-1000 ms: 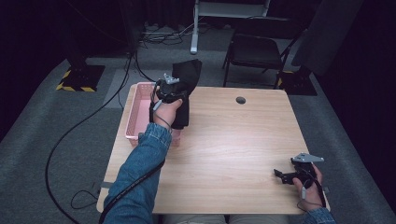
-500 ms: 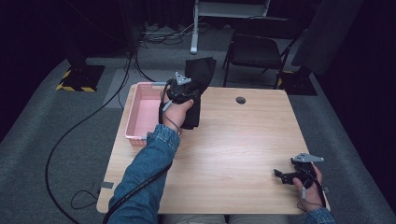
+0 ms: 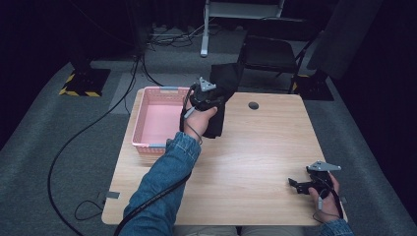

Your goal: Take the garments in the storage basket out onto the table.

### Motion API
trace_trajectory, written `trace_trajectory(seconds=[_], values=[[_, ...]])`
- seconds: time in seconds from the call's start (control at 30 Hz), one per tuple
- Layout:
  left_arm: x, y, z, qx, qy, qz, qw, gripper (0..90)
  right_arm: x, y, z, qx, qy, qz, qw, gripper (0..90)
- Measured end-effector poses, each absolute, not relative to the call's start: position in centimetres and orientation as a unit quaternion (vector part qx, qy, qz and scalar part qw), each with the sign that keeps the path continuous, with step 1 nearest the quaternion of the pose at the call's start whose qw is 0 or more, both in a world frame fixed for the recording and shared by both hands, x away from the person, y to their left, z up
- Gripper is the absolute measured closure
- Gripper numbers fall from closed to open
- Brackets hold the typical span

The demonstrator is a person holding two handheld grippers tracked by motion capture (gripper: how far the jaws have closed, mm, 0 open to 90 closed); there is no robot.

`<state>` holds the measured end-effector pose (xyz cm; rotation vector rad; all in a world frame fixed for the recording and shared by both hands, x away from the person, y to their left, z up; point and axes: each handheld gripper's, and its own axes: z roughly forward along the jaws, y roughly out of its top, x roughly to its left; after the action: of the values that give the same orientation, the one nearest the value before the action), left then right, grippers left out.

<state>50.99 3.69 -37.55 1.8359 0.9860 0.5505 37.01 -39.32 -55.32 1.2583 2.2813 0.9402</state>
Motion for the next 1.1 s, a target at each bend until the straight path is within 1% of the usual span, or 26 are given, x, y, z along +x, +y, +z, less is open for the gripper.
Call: trace_trajectory(seconds=[0.47,0.73,1.1], values=[[50.8,0.7,-39.1,0.762,0.389,0.211,0.473,56.1,37.0,-39.3,-55.3,0.447,0.809,0.334,0.185,0.0],[50.8,-0.8,-40.9,0.768,0.385,0.2,0.471,55.9,37.0,-39.3,-55.3,0.446,0.809,0.334,0.185,0.0],[50.8,-1.6,-42.5,0.768,0.388,0.2,0.468,55.4,37.0,-39.3,-55.3,0.447,0.809,0.333,0.185,0.0]])
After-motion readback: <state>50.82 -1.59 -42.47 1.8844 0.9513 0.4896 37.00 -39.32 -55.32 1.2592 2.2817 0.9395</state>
